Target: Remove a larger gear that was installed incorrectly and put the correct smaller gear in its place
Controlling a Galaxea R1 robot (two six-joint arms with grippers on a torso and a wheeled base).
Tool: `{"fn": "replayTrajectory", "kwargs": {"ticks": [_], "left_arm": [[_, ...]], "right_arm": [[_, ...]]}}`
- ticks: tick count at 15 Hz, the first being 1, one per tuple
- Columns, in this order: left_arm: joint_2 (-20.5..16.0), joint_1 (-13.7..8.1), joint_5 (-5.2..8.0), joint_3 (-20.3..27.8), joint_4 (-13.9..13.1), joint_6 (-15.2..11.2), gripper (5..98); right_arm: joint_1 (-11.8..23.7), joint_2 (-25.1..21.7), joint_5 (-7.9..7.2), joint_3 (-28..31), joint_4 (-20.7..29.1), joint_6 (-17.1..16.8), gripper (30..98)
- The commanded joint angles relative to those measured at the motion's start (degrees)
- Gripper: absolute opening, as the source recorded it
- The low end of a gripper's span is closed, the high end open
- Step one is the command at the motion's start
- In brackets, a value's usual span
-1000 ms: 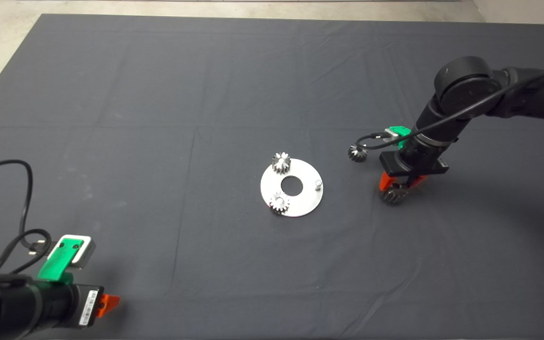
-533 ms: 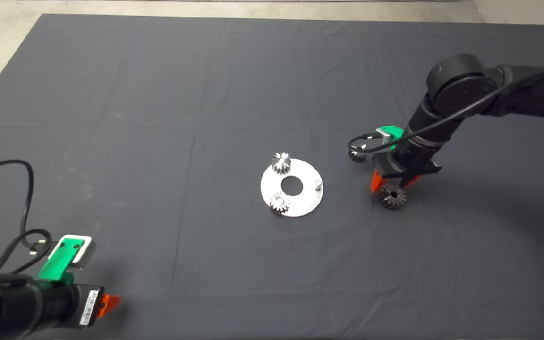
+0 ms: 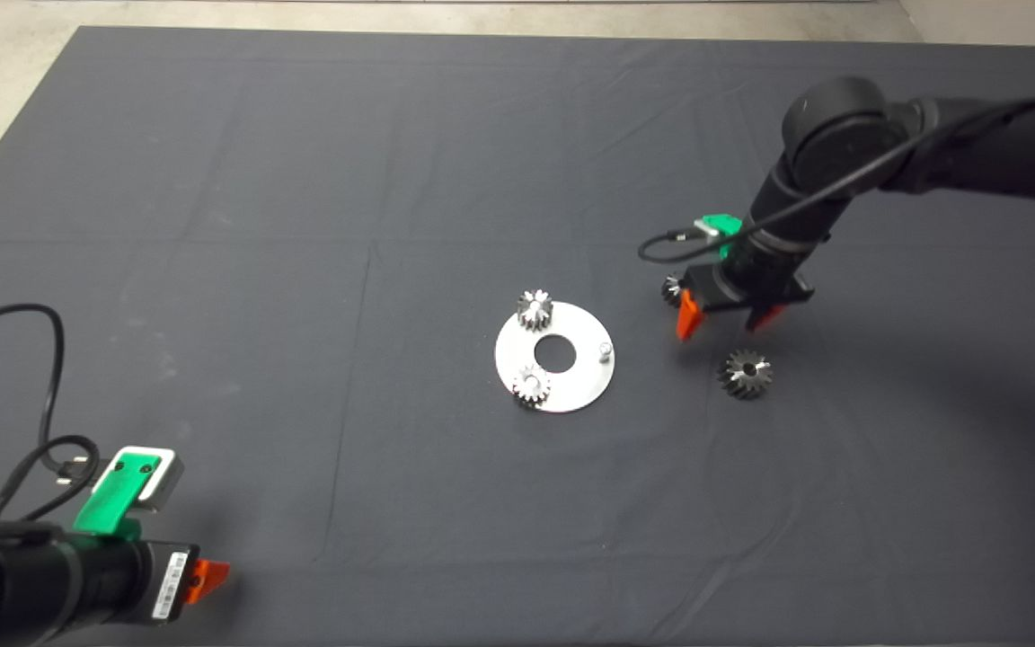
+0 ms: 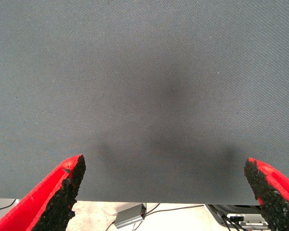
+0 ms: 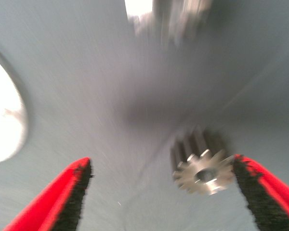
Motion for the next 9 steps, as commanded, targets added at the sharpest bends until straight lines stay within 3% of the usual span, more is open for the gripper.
{"fn": "replayTrajectory", "kwargs": {"ticks": [1, 3, 9], "left_arm": [[-0.4, 0.1, 0.59, 0.0, 0.7, -0.2, 84.0], [-0.5, 0.1, 0.59, 0.1, 0.7, -0.2, 84.0], [-0.5, 0.1, 0.59, 0.0, 0.7, -0.2, 84.0]], "right_arm": [[8.2, 4.8, -5.95, -5.1, -1.4, -1.5, 78.1], [8.1, 5.9, -5.87, -6.9, -1.5, -2.3, 78.1], [5.8, 6.1, -6.04, -13.5, -2.9, -4.5, 87.8]]}}
